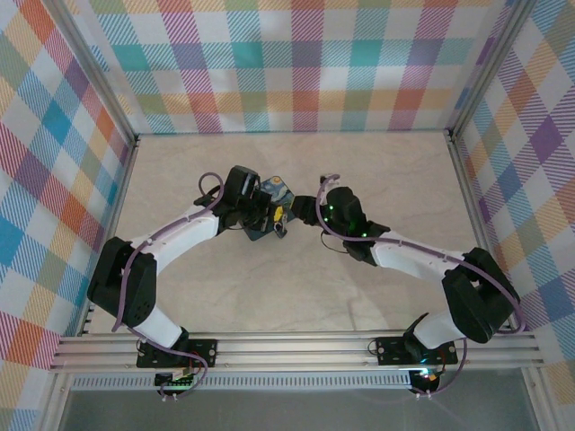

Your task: Unlock the padlock with the key

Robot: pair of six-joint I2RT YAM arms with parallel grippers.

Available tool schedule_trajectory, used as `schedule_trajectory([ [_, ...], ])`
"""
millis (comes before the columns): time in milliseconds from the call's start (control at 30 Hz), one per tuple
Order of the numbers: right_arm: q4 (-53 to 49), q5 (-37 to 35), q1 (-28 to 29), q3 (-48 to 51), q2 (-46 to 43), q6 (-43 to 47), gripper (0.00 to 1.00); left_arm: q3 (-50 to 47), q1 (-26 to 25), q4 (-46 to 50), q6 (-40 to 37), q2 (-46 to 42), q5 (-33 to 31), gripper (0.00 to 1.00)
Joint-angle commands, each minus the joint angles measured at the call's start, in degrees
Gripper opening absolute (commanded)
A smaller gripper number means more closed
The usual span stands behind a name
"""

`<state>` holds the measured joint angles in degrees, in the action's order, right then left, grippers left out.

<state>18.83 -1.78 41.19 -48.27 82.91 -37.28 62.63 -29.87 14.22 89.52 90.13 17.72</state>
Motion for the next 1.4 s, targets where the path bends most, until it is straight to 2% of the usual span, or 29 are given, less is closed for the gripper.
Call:
schedule_trajectory([
  [0,-7.45,12.63,-0.56,-2.57,-2.15,21.32,0.33,1.86,-0.1,4.4,-3.86,-1.54,0.82,0.0],
  [100,-13.6,20.2,-2.01,-3.52,-3.28,32.44,0.32,3.35,-0.1,6.51,-7.52,-0.67,3.27,0.0],
  [167,-17.69,22.84,-2.08,-5.02,-3.4,39.09,0.32,5.8,-0.2,10.56,-11.74,0.65,4.8,0.0],
  [233,-22.23,23.79,-2.08,-7.24,-2.65,45.09,0.3,7.27,-0.34,13.77,-14.24,1.53,5.98,0.0],
  [333,-24.84,21.76,-2.12,-9.14,-0.93,48.39,0.28,6.0,-0.52,12.97,-13.19,0.82,6.02,0.0],
  [800,-24.73,24.99,-2.21,-11.91,2.89,49.66,0.26,7.68,-1.51,12.68,-11.55,1.54,5.3,0.0],
  [1267,-26.03,23.99,-2.35,-13.74,6.07,50.12,0.11,7.86,-1.51,11.79,-10.51,1.46,5.86,0.0],
  [1367,-26.06,23.19,-2.43,-13.69,6.54,49.92,0.11,7.85,-1.51,11.86,-10.32,0.95,5.86,0.0],
])
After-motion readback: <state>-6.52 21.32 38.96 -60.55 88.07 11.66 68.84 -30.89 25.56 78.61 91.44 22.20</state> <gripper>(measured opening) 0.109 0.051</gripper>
